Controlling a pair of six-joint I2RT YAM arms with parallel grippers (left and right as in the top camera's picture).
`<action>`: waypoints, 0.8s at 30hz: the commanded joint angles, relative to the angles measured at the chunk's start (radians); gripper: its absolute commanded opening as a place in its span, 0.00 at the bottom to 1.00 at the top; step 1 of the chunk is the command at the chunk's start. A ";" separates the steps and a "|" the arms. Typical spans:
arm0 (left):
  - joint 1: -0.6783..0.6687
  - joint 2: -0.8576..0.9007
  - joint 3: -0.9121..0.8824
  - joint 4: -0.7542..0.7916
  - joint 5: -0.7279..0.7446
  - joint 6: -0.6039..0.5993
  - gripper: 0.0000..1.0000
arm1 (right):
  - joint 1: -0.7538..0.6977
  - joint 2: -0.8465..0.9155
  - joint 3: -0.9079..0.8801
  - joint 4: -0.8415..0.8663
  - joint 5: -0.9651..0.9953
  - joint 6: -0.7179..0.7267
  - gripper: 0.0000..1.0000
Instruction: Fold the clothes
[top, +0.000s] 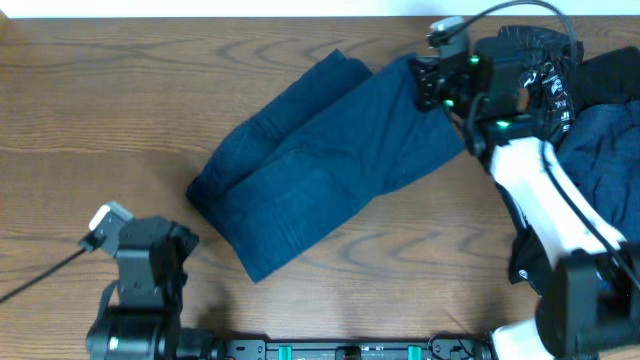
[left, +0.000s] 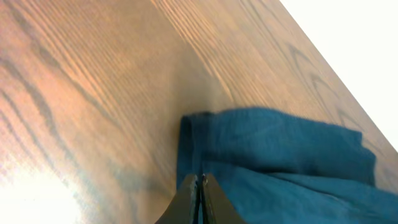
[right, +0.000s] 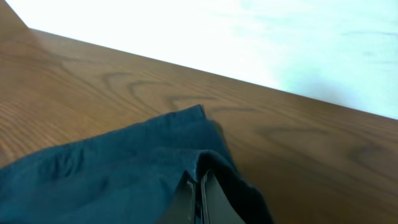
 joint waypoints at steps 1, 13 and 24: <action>0.002 0.098 -0.025 0.040 -0.055 -0.016 0.06 | 0.031 0.068 0.017 0.049 0.014 -0.009 0.01; 0.004 0.558 -0.025 0.303 0.177 0.110 0.47 | 0.034 0.096 0.017 0.030 0.044 -0.008 0.01; 0.004 0.795 -0.025 0.381 0.412 0.108 0.47 | 0.034 0.096 0.017 -0.017 0.044 -0.008 0.01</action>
